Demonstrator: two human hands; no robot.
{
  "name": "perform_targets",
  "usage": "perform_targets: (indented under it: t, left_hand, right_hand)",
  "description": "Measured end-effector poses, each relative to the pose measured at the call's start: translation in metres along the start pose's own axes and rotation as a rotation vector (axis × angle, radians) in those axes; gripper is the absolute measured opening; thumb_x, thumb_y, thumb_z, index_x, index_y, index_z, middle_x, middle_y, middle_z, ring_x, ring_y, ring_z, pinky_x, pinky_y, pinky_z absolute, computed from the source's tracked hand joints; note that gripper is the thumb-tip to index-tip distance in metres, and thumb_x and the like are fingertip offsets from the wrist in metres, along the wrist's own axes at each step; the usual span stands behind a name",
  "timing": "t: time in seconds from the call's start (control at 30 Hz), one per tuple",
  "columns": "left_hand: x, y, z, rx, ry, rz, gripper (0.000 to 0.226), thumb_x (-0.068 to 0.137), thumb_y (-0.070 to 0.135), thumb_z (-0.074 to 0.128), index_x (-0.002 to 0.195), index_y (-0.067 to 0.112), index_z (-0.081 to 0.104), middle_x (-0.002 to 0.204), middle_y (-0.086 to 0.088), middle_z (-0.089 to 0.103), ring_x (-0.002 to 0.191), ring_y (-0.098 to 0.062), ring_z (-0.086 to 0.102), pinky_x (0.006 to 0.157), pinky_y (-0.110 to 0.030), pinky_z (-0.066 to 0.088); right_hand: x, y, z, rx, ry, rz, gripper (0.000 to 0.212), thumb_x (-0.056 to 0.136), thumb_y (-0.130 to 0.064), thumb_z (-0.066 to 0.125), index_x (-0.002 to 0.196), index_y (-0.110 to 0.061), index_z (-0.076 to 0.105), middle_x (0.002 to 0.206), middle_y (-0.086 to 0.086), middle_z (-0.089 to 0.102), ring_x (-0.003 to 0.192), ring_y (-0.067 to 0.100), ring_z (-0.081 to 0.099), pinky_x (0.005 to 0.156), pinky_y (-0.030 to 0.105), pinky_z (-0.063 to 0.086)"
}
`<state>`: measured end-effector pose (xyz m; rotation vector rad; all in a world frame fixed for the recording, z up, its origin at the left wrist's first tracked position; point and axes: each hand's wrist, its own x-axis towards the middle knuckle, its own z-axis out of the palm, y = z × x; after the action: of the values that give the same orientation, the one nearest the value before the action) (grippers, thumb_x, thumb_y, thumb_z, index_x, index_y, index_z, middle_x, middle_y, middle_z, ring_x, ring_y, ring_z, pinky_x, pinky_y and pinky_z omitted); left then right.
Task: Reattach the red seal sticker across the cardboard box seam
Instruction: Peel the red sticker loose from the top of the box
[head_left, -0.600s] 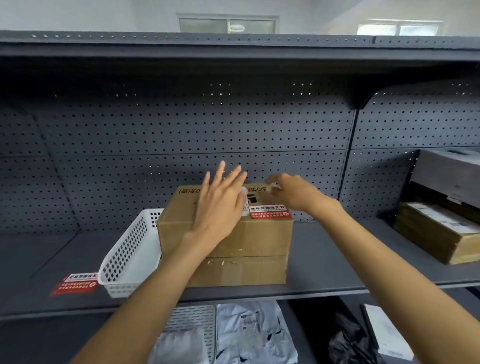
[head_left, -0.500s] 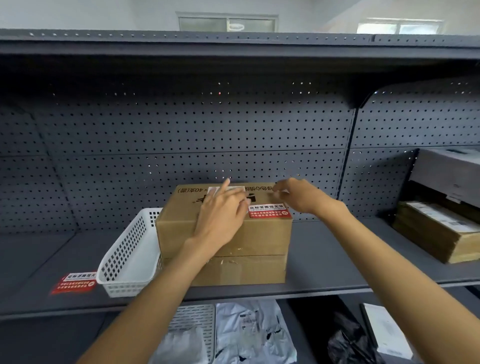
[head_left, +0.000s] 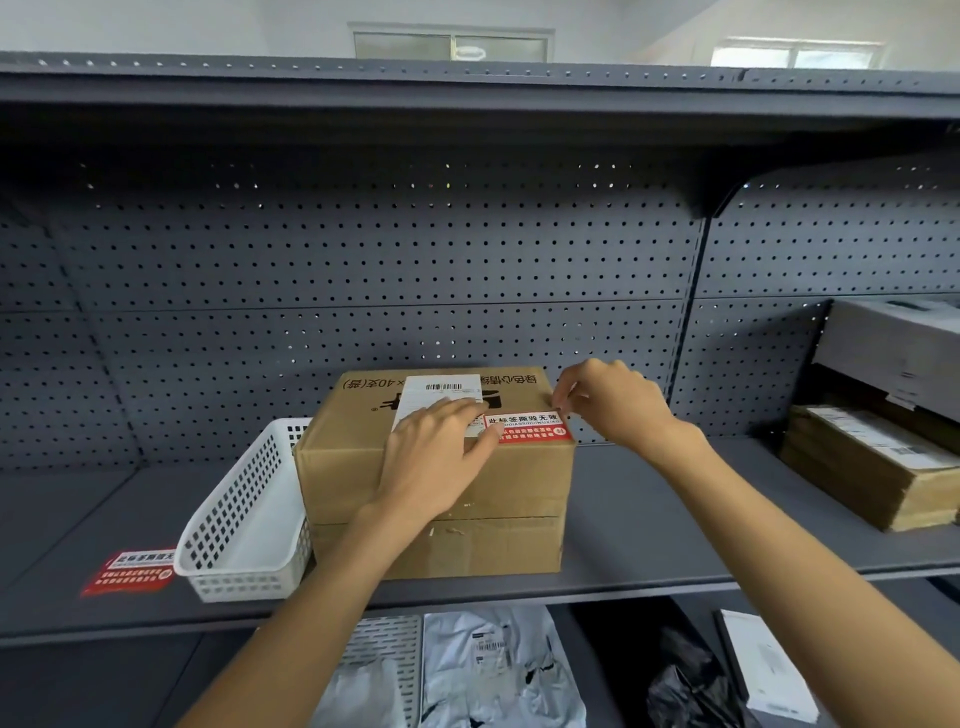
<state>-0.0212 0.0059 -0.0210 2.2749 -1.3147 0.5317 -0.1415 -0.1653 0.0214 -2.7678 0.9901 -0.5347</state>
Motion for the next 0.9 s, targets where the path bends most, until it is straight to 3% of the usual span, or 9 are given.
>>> perform_targets:
  t: [0.17,0.33,0.53,0.67,0.77,0.9]
  left_hand:
    - [-0.001,-0.001,0.001,-0.001,0.007,0.001,0.043,0.093,0.049,0.047,0.127,0.028,0.061,0.132,0.011,0.062,0.113,-0.016,0.061,0.083,-0.03,0.047]
    - [-0.002,-0.003,0.001,-0.008,0.012,0.026,0.043,0.094,0.05,0.046,0.129,0.028,0.06,0.133,0.011,0.061,0.119,-0.015,0.058,0.088,-0.031,0.047]
    - [-0.003,-0.006,0.004,-0.005,0.004,0.046,0.046,0.095,0.05,0.044,0.131,0.027,0.059,0.137,0.009,0.059,0.126,-0.014,0.053,0.095,-0.032,0.045]
    - [-0.003,-0.005,0.004,-0.01,0.008,0.05,0.046,0.095,0.05,0.043,0.133,0.027,0.057,0.138,0.009,0.057,0.128,-0.015,0.052,0.097,-0.033,0.044]
    - [-0.003,-0.006,0.003,-0.003,-0.007,0.061,0.051,0.096,0.055,0.038,0.136,0.027,0.054,0.143,0.009,0.053,0.133,-0.015,0.046,0.102,-0.034,0.04]
    - [-0.003,-0.011,-0.001,0.021,-0.166,0.09,0.079,0.084,0.077,0.031,0.147,0.029,0.036,0.155,0.009,0.035,0.144,-0.016,0.028,0.111,-0.039,0.027]
  right_hand:
    - [0.008,-0.002,0.002,0.002,-0.086,-0.03,0.023,0.095,-0.011,0.049,0.088,-0.028,0.063,0.106,0.004,0.072,0.09,0.028,0.068,0.068,0.036,0.05]
    - [0.011,-0.01,-0.004,-0.059,-0.154,-0.041,0.027,0.094,-0.005,0.043,0.092,-0.024,0.063,0.113,0.008,0.068,0.101,0.031,0.066,0.086,0.047,0.055]
    - [0.018,-0.016,-0.01,-0.098,-0.271,-0.012,0.021,0.099,-0.015,0.041,0.108,-0.017,0.06,0.115,0.01,0.065,0.093,0.028,0.066,0.084,0.043,0.055]
    - [0.014,-0.02,-0.014,-0.088,-0.346,-0.021,0.028,0.101,-0.028,0.042,0.119,-0.012,0.056,0.118,0.008,0.064,0.092,0.023,0.058,0.083,0.037,0.048]
    - [0.011,-0.02,-0.012,-0.104,-0.292,-0.038,0.023,0.098,-0.027,0.049,0.116,-0.015,0.057,0.123,0.008,0.063,0.107,0.028,0.061,0.089,0.04,0.05]
    - [0.008,-0.021,-0.018,-0.116,-0.167,-0.053,0.018,0.095,-0.028,0.053,0.107,-0.017,0.061,0.12,0.007,0.066,0.106,0.03,0.064,0.079,0.039,0.047]
